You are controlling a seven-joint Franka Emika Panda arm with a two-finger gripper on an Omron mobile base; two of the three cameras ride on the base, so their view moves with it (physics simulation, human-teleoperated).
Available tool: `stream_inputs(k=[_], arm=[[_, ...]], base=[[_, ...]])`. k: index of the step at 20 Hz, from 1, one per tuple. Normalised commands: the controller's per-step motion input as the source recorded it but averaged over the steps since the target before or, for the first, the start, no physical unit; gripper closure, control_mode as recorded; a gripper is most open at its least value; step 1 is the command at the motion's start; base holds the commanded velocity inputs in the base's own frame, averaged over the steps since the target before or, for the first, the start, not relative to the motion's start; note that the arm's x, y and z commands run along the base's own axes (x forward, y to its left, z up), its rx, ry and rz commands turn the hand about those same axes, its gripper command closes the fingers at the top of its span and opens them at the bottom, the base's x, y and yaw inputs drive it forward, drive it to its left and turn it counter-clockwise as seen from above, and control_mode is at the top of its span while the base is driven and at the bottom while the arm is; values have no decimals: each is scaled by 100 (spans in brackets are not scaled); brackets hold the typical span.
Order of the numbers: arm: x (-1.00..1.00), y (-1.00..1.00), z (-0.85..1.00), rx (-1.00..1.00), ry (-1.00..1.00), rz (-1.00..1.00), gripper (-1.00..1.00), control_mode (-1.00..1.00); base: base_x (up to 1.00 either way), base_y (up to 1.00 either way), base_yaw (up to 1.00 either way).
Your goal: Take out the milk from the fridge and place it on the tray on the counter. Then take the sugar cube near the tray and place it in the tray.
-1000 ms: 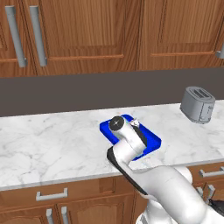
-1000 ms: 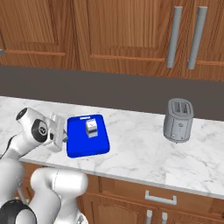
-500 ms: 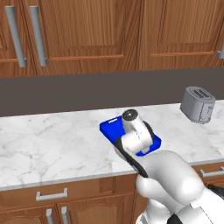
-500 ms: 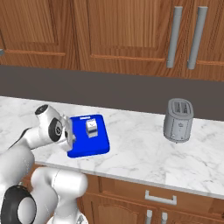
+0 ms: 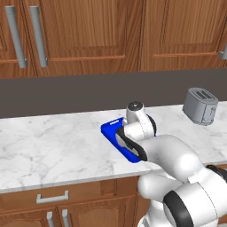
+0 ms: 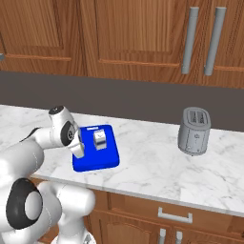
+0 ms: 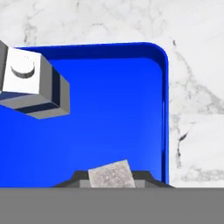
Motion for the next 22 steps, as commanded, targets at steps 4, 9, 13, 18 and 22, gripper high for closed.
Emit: stream_inputs(k=[4, 9, 13, 18, 22], arm=[[9, 0, -20, 2, 6, 12, 100, -100], [2, 0, -28, 4, 6, 10, 100, -100], [13, 0, -24, 7, 7, 9, 100, -100], [15, 0, -23, 4, 5, 8, 100, -100], [14, 0, -23, 3, 3, 7, 100, -100]], base=[[0, 0, 0], [0, 0, 0], [0, 0, 0], [0, 0, 0], [0, 0, 0]])
